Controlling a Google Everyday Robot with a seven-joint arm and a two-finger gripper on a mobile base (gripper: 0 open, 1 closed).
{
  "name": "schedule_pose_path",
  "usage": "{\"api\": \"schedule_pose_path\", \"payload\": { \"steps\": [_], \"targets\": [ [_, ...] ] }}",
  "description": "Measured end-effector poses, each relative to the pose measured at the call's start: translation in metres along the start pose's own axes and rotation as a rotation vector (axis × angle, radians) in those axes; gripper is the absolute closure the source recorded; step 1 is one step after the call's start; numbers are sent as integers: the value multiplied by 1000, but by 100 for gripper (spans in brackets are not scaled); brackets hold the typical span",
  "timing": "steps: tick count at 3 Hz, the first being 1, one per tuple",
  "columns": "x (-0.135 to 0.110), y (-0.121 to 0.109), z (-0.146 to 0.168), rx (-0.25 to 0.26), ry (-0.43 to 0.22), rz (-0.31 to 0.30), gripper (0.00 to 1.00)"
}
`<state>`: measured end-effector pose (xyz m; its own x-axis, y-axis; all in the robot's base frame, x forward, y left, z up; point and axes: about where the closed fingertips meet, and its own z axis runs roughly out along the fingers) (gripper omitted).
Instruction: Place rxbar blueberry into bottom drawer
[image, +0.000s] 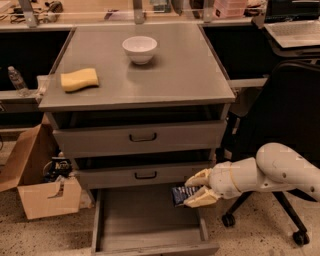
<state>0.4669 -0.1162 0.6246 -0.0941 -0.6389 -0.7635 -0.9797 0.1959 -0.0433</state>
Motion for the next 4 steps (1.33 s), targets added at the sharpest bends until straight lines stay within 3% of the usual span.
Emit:
{"api": "schedule_pose_path", "payload": {
  "steps": [2,3,4],
  "targets": [
    [2,3,7,4,-24,26,100],
    [17,15,70,-31,-103,147,100],
    [44,21,154,-35,-184,272,100]
  ]
}}
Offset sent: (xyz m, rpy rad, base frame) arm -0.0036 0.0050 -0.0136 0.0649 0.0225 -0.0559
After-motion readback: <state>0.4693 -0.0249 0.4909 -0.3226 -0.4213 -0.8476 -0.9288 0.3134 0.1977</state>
